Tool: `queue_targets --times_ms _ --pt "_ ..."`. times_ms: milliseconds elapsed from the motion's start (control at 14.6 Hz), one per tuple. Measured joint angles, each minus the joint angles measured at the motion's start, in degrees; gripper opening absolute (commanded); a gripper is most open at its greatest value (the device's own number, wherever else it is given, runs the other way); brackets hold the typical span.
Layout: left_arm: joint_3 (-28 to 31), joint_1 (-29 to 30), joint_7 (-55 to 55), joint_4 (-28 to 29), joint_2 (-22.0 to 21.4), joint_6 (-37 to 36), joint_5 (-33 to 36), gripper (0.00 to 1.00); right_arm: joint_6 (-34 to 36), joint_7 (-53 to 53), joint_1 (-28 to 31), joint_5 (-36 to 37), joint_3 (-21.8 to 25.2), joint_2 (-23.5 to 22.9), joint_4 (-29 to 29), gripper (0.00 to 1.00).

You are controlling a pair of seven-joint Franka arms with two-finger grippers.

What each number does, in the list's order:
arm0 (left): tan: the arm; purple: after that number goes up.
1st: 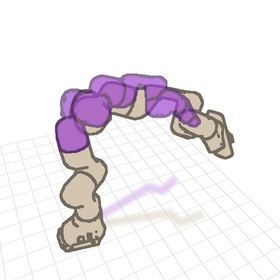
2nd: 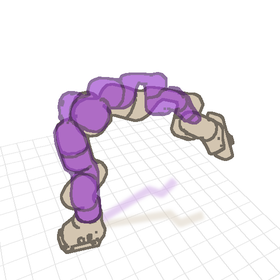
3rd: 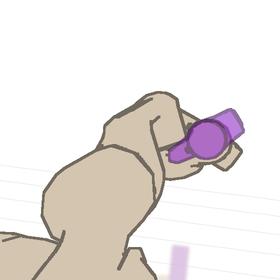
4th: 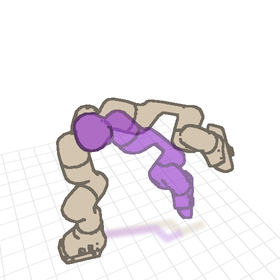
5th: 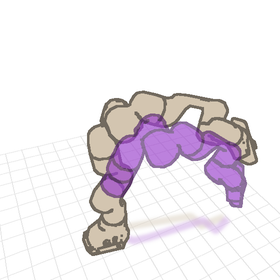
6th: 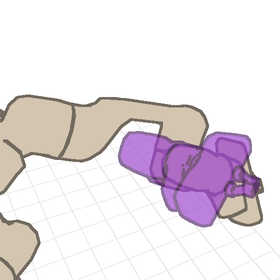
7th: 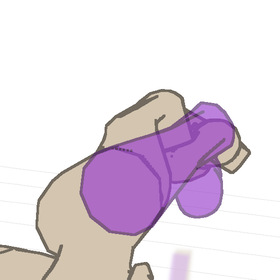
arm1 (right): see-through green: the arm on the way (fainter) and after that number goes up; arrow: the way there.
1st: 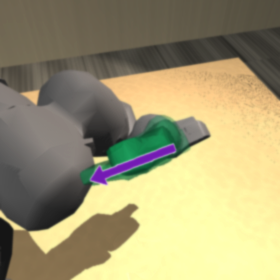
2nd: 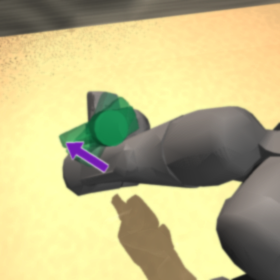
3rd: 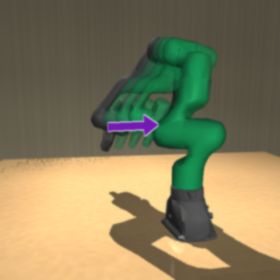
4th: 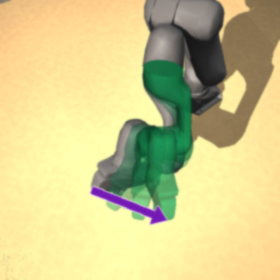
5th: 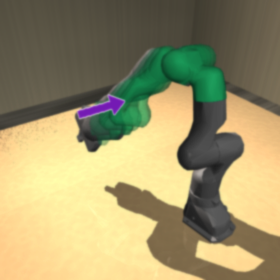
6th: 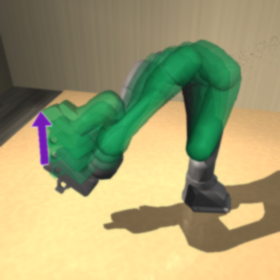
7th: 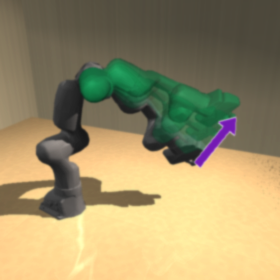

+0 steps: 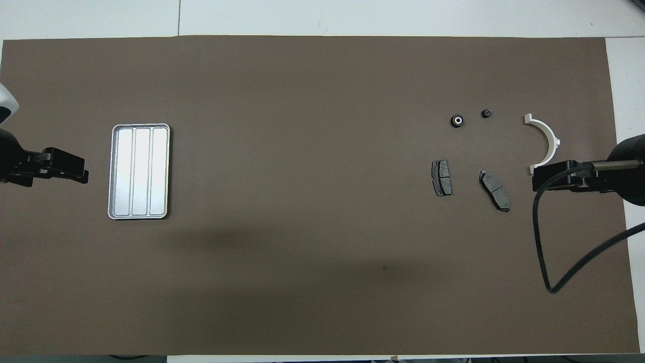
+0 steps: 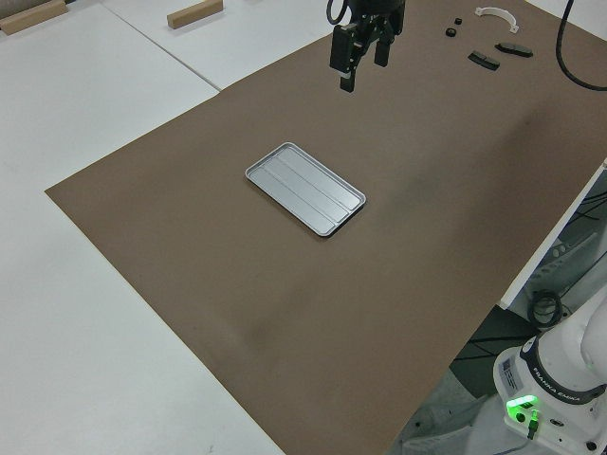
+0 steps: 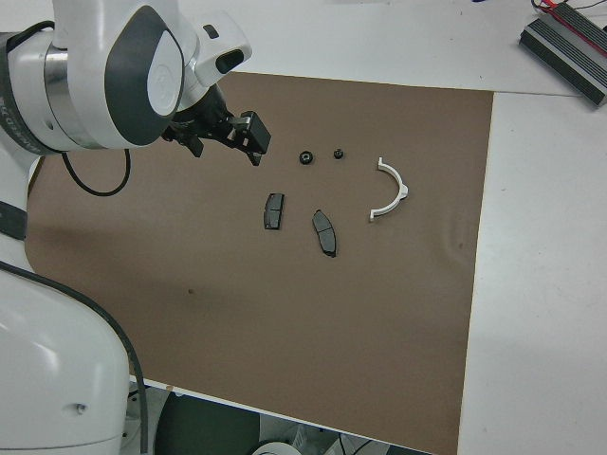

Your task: Place bearing gear from tray to pile

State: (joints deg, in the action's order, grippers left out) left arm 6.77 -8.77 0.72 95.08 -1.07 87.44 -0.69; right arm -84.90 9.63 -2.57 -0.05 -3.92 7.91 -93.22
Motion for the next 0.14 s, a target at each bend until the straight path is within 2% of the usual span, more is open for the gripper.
queue_targets --times_ms 137 --pt "0.0 0.0 0.0 0.0 0.0 0.0 0.0 1.00 0.0 0.0 0.0 0.0 -0.1 0.0 0.0 1.00"
